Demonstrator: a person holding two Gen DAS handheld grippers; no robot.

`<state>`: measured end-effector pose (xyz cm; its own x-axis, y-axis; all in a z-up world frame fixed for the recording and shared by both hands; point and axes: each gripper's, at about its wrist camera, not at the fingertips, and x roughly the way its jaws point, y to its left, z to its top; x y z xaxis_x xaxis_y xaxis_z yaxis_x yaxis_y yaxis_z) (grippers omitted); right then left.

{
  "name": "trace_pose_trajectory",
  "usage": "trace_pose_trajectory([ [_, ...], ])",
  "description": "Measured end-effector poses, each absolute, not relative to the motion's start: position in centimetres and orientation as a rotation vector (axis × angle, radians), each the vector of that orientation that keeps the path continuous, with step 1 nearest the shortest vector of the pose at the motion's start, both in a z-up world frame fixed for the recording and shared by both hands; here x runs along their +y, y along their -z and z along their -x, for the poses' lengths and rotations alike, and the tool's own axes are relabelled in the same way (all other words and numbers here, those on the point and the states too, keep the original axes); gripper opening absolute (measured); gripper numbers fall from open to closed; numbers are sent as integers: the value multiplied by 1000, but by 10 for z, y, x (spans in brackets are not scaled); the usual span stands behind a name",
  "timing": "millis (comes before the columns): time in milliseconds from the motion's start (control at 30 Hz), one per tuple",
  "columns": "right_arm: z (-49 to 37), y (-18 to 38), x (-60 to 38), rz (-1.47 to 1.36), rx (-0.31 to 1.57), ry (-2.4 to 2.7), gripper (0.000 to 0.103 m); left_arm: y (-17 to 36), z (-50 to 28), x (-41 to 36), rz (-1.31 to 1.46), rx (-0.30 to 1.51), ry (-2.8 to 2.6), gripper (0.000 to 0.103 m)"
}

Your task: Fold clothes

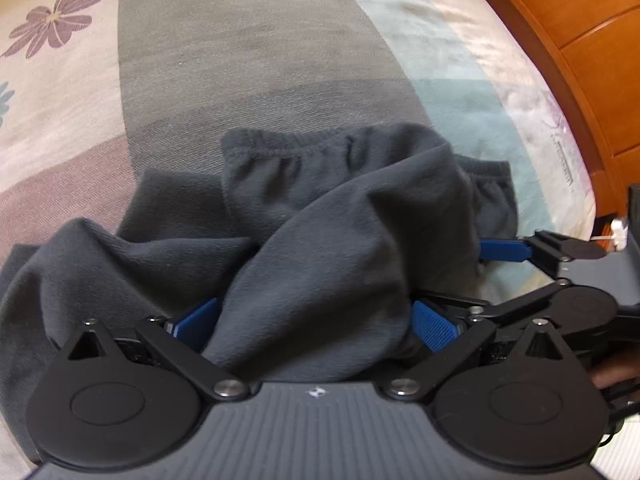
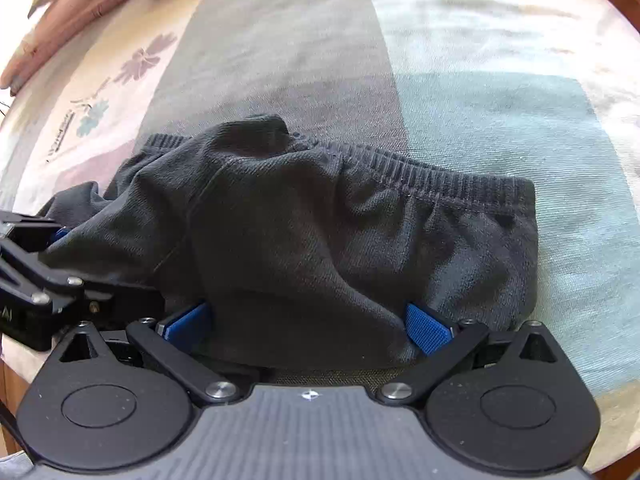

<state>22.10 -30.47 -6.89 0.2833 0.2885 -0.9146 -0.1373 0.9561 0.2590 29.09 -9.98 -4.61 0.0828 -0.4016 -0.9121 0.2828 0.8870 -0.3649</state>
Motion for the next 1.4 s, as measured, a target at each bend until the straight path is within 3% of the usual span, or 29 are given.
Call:
trace_pose_trajectory([
  [367, -217, 16, -368, -197, 1227, -339, 101, 1, -323, -65, 113, 1254, 559, 99],
  [433, -225, 22, -386, -257, 1230, -307, 97, 8, -335, -66, 150, 1267, 580, 95],
  [600, -245, 42, -433, -411, 1236, -226, 79, 29, -356, -66, 233, 1328, 600, 68],
  [733, -257, 68, -452, -511, 1275, -242, 61, 44, -355, -57, 283, 1368, 597, 56],
  [1000, -278, 86, -446, -637, 1285, -392, 61, 64, -372, -61, 389, 1406, 623, 49],
  [1100, -273, 86, -452, -688, 1297, -405, 58, 67, -376, -66, 434, 1432, 627, 42],
  [1200, -257, 93, -453, -724, 1335, -411, 43, 70, -368, -66, 415, 1464, 657, 37],
  [1267, -251, 96, -453, -715, 1335, -381, 16, 72, -365, -62, 440, 1473, 642, 31],
  [1400, -256, 81, -444, -651, 1295, -300, 7, 58, -370, -77, 326, 1426, 641, 5],
])
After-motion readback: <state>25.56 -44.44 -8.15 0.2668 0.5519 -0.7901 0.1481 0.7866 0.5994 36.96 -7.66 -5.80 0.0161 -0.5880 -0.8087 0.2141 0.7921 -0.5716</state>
